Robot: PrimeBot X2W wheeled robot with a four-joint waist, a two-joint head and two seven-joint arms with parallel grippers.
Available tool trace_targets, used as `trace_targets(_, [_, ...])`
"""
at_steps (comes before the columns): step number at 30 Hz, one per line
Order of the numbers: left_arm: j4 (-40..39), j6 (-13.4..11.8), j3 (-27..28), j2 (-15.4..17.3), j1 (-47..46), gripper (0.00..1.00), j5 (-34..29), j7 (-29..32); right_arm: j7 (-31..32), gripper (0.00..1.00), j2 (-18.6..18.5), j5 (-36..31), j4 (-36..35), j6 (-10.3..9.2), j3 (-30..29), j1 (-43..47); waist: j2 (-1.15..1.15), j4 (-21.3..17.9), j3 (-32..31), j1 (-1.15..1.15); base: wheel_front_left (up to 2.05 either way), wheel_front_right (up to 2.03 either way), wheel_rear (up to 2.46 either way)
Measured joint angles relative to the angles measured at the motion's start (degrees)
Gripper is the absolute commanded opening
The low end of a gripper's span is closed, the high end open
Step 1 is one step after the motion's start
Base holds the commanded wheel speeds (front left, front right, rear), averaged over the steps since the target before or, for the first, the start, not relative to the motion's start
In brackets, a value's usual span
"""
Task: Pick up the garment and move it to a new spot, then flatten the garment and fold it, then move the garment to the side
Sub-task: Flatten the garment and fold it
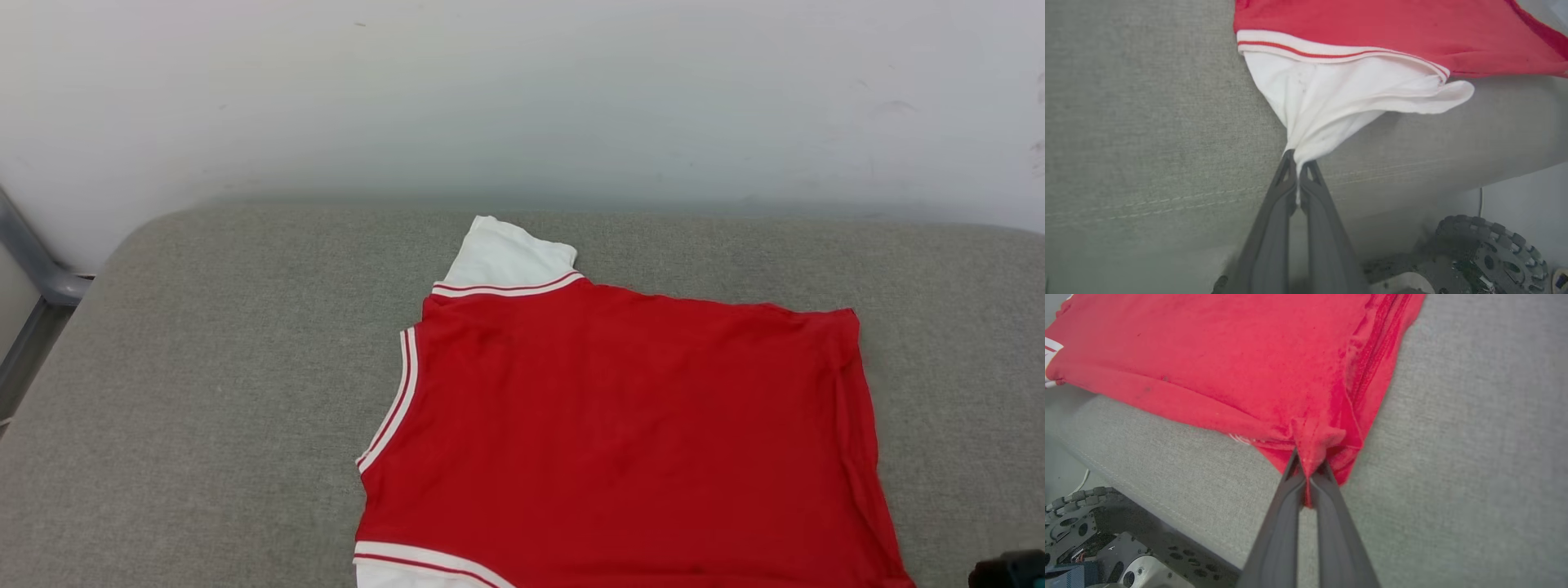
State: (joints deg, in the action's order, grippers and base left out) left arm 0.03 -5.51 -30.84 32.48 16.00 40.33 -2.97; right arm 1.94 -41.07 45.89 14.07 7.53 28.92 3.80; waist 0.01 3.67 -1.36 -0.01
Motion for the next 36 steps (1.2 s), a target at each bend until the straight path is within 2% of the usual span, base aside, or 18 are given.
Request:
trace_targets(6, [-1.58, 0.97, -0.93, 1.22, 1.49, 0.00, 1.74, 3.03, 3.63, 0.00, 1.63, -2.46, -4.23, 0.00, -6.28, 6.43, 0.00, -0.27, 0.17, 0.00, 0.00, 0.00, 0.00])
trace_targets(10, [-1.99, 0.52, -0.63, 1.57, -0.03, 0.00, -0.27, 1.76, 5.46, 0.00, 3.60, -4.31, -6.28, 0.00, -9.79, 7.97, 0.00, -0.44, 0.06, 0.01, 0.00, 0.00, 0.00])
trace_targets(11, [-2.09, 0.97, -0.87, 1.54, -3.80, 0.00, -2.81, 0.74, 7.14, 0.00, 5.23, -5.66, -8.17, -0.01, -12.34, 7.97, 0.00, -0.48, 0.03, 0.01, 0.00, 0.00, 0.00])
trace_targets(14, [-1.56, 1.49, -0.98, 1.65, -7.44, 0.00, -4.72, 0.37, 8.13, 0.00, 6.19, -6.04, -9.14, -0.01, -13.79, 7.61, 0.00, -0.76, 0.06, 0.01, 0.00, 0.00, 0.00])
trace_targets(27, [6.11, 6.57, 0.03, 1.30, -25.26, 0.00, -7.67, 0.09, 10.40, 0.00, 7.73, -6.49, -10.88, -0.01, -14.89, 2.03, 0.00, -3.21, 2.85, 0.02, 0.00, 0.00, 0.00])
trace_targets(36, [17.28, 10.38, -0.27, -0.11, -38.11, 0.00, -8.83, -0.64, 11.28, 0.00, 7.71, -5.50, -8.17, -0.01, -13.02, -8.28, 0.00, -5.68, 9.06, 0.02, 0.00, 0.00, 0.00])
